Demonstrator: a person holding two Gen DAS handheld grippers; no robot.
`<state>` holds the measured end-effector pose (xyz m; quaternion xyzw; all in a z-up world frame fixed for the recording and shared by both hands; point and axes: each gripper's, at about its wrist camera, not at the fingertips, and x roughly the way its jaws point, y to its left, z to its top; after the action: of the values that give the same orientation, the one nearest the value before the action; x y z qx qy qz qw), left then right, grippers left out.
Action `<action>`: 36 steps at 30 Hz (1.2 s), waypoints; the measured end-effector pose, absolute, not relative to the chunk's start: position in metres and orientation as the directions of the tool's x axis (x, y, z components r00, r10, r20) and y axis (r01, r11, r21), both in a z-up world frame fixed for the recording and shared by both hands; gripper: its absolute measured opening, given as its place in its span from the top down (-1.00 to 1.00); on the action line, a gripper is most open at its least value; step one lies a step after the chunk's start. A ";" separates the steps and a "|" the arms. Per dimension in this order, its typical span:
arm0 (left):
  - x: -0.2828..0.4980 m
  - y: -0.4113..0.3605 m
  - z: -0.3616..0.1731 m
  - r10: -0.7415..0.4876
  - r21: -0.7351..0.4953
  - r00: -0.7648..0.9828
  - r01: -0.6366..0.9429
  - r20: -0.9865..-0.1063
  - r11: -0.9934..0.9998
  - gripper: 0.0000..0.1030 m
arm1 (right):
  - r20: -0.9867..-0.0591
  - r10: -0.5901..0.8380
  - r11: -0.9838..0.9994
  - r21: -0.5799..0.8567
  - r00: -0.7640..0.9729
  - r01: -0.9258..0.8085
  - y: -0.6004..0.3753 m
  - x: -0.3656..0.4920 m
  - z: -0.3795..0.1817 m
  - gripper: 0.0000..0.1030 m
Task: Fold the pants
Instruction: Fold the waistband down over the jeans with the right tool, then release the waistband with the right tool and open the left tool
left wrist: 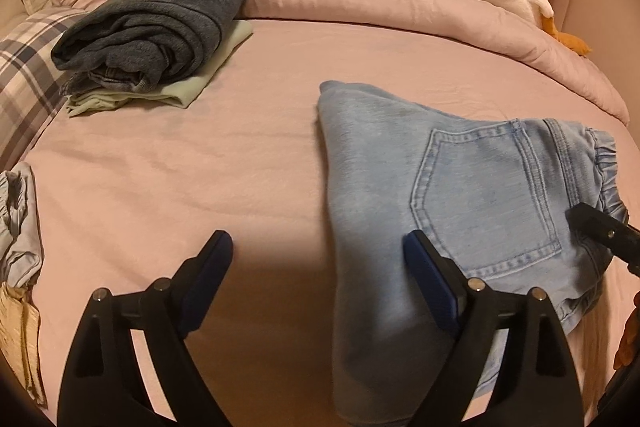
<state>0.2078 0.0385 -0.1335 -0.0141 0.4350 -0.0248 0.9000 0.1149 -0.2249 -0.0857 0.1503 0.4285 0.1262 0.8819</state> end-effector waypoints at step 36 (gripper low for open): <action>0.204 0.031 -0.139 0.036 0.042 0.609 -0.005 -0.792 0.999 -0.84 | -0.763 0.227 0.969 0.236 0.605 -0.066 -0.223 0.113 -0.090 -0.20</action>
<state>0.2044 0.0313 -0.1392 0.0178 0.4421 0.0114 0.8967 0.1131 -0.2228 -0.0905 0.0923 0.4365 0.0824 0.8911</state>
